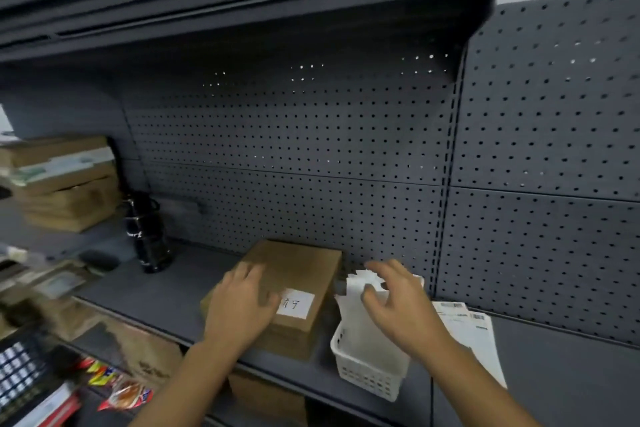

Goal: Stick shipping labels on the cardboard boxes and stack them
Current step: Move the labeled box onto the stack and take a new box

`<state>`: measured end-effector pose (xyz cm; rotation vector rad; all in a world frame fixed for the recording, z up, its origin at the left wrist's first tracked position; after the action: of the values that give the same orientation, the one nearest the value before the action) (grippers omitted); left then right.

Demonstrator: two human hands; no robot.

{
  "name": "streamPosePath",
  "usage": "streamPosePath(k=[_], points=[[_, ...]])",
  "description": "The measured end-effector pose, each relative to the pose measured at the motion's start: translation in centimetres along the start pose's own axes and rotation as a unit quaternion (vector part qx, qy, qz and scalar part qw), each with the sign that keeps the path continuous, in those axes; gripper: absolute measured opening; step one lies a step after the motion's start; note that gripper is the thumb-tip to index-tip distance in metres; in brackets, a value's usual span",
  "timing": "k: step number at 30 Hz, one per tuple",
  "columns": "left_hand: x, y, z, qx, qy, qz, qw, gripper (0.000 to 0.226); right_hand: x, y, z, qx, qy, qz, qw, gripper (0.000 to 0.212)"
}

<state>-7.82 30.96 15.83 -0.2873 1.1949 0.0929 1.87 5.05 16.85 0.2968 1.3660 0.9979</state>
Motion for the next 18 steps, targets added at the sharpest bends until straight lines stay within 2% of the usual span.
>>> streamPosePath(k=[3,6,9,13,16,18], points=[[0.5,3.6,1.0,-0.023,0.012,0.005,1.000,0.054,3.4,2.5,1.4,-0.009,0.012,0.008,1.000,0.039],[1.3,6.9,2.2,-0.053,0.033,-0.003,0.998,0.054,6.9,4.1,2.9,0.009,0.044,0.013,0.999,0.048],[2.1,9.1,3.2,-0.109,0.078,-0.036,0.990,0.062,9.9,4.6,4.2,0.059,0.101,-0.011,0.993,0.051],[3.5,10.8,4.5,-0.148,0.112,-0.089,0.979,0.069,12.5,3.9,5.4,0.130,0.156,-0.100,0.974,0.042],[4.7,11.6,5.0,-0.165,0.143,-0.116,0.969,0.070,13.3,3.0,5.9,0.148,0.146,-0.134,0.969,0.043],[5.3,11.7,5.1,-0.170,0.158,-0.129,0.964,0.069,13.8,2.6,6.2,0.150,0.147,-0.143,0.967,0.053]])
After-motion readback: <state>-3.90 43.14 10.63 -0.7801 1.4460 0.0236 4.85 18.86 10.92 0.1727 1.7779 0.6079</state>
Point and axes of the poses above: each hand's wrist, its own z-axis towards the middle knuckle, its own x-axis out of the palm, y = z × x, the point moved 4 cm from there along z, towards the middle knuckle, and after that the axes turned 11 degrees about x, right-handed, at the moved point
